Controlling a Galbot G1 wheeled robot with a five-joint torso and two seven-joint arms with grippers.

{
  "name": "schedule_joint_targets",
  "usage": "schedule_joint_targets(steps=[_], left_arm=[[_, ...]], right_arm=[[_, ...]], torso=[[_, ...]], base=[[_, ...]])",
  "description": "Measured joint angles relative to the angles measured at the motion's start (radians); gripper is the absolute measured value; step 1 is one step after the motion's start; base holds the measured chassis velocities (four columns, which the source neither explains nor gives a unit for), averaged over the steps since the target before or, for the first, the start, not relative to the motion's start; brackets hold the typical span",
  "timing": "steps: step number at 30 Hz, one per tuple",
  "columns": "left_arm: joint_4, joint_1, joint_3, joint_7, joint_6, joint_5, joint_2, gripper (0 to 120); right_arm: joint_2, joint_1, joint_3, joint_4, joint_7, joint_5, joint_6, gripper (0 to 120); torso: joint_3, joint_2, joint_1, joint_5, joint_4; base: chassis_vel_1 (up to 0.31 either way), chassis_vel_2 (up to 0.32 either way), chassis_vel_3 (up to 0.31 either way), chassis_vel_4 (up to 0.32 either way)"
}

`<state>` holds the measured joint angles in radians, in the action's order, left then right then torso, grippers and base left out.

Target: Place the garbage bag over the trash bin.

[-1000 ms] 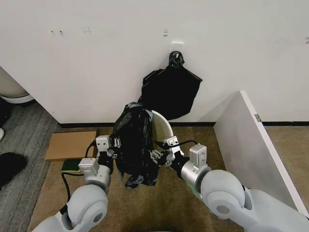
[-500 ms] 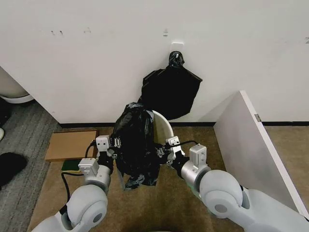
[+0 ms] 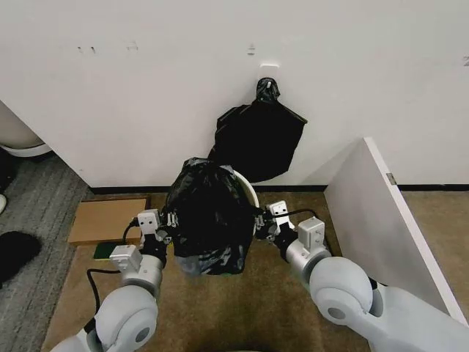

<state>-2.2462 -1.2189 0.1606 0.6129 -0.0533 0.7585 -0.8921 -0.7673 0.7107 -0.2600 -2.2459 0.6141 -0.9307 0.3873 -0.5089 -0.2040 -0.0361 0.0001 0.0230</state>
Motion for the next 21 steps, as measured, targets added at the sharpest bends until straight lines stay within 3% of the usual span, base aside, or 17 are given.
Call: schedule_joint_targets(steps=[21], left_arm=[[-0.017,-0.044,0.017,-0.024,0.039,0.067,-0.003,4]], right_arm=[[0.037,0.049,0.058,0.022,-0.011,0.056,-0.019,0]], torso=[[0.000,0.000,0.000,0.0000,0.0002]], base=[[0.000,0.000,0.000,0.000]])
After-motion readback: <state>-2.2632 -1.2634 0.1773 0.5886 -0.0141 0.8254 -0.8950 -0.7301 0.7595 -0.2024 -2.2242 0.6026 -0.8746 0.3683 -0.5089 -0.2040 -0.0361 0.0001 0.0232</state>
